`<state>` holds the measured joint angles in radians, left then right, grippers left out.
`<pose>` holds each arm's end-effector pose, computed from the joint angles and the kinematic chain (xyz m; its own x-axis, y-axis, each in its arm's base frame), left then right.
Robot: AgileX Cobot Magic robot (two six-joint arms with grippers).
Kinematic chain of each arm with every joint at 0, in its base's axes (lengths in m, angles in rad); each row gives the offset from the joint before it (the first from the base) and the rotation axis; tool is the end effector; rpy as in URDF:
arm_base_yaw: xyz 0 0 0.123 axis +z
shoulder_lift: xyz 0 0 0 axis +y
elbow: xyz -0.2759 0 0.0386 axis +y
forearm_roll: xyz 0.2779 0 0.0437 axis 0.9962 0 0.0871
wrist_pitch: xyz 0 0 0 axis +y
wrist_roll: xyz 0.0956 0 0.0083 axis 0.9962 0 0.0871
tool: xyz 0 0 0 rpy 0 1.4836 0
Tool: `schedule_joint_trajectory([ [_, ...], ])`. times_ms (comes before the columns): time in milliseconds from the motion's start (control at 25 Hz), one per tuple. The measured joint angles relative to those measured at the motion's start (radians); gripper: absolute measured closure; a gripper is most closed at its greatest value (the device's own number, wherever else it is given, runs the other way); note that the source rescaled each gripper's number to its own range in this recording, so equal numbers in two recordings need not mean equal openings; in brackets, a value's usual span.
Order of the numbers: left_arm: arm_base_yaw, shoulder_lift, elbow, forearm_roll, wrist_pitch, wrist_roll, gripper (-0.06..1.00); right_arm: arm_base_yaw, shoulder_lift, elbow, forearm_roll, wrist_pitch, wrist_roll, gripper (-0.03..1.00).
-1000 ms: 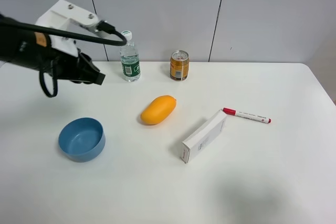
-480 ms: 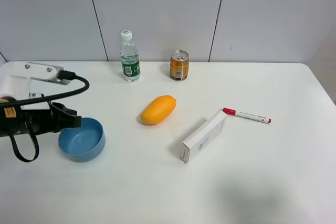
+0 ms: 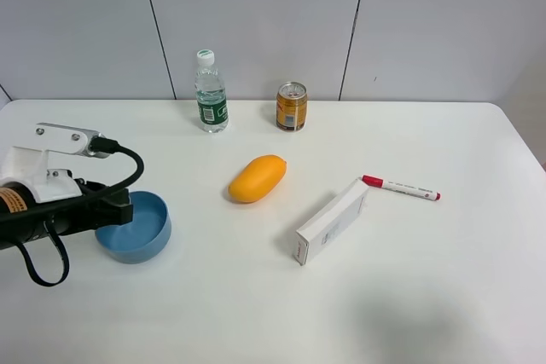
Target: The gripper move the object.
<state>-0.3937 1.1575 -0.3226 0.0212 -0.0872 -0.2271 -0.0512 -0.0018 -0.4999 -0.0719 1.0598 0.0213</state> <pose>0.2024 -0.0843 0.1556 -0.6333 0.0416 -0.7727 0.2609 0.9516 -0.1626 0.0317 -0.0076 0.2897 -0.4536 0.0093 -0.8912 0.1006 0.9941 -0.0408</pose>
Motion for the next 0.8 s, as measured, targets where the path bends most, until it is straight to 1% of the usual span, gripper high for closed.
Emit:
schedule_joint_trajectory([
  [160,0.0,0.092,0.001,0.0,-0.047,0.0,0.94,0.0,0.0,0.0,0.0,0.0,0.0,-0.03],
  [440,0.0,0.288,0.0,0.0,-0.185,0.0,0.94,0.0,0.0,0.0,0.0,0.0,0.0,-0.03],
  [560,0.0,0.336,0.0,0.0,-0.207,0.0,0.94,0.0,0.0,0.0,0.0,0.0,0.0,-0.03],
  [720,0.0,0.346,0.0,0.0,-0.226,0.0,0.94,0.0,0.0,0.0,0.0,0.0,0.0,-0.03],
  [760,0.0,0.346,0.0,0.0,-0.232,0.001,0.91,0.0,0.0,0.0,0.0,0.0,0.0,-0.03],
  [800,0.0,0.346,0.0,0.0,-0.233,0.001,0.84,0.0,0.0,0.0,0.0,0.0,0.0,-0.03],
])
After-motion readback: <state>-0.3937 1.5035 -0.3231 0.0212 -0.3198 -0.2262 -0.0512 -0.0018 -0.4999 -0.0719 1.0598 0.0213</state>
